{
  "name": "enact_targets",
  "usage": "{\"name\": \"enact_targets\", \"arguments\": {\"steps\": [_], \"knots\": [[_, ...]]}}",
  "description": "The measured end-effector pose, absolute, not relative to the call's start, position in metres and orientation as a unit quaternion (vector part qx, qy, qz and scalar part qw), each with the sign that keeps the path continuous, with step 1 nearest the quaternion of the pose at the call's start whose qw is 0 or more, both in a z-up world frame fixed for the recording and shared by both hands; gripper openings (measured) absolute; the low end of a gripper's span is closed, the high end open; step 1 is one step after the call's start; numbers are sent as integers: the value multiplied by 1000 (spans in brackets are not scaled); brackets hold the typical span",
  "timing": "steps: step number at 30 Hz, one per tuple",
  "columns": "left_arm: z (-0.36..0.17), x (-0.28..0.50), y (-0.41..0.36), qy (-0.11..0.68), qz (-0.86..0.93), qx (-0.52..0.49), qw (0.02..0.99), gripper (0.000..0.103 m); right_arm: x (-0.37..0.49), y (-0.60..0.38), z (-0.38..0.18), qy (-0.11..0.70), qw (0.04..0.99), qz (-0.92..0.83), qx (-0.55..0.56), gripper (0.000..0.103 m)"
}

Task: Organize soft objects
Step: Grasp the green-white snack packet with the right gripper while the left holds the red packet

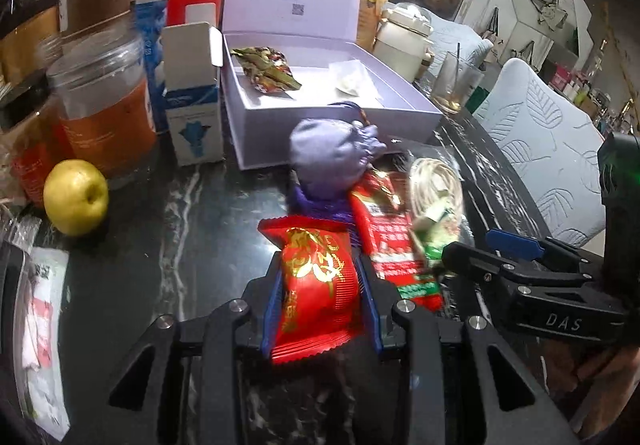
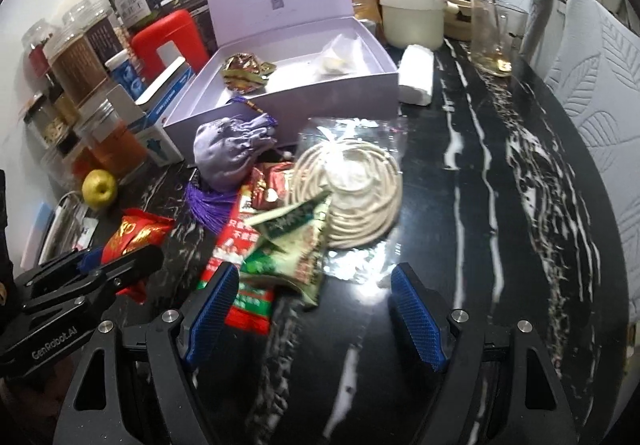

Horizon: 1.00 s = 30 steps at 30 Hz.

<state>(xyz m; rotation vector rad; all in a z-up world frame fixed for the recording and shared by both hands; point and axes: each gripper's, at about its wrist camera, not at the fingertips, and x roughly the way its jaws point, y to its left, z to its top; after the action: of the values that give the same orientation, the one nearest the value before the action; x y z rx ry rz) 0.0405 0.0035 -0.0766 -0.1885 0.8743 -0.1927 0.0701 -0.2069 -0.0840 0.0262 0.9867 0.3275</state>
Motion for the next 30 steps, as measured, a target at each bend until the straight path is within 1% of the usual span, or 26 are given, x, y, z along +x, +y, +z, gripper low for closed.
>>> {"name": "enact_targets", "arguments": {"steps": [3,9,14,17,18,21,24,30], "knots": [[-78,45,9,417,-95,-86,900,34,75,-199,-86,474,867,153,18,79],[-85,59,19,421,-103,-89,897,34,85,-185,-93,484,865,134,-3,73],[-94,68,27,436,-101,-107,888,34,92,-176,-102,496,858,132,-8,71],[-102,72,31,445,-99,-117,882,33,93,-170,-104,487,865,122,-23,58],[-102,72,32,444,-97,-116,883,33,93,-171,-102,485,866,121,-20,47],[-102,70,33,440,-97,-116,885,33,92,-172,-101,482,867,124,-23,42],[-102,69,35,441,-93,-115,885,33,88,-173,-100,479,868,128,-24,40],[-95,53,33,434,-89,-115,889,33,75,-180,-92,466,875,130,-5,39]]}}
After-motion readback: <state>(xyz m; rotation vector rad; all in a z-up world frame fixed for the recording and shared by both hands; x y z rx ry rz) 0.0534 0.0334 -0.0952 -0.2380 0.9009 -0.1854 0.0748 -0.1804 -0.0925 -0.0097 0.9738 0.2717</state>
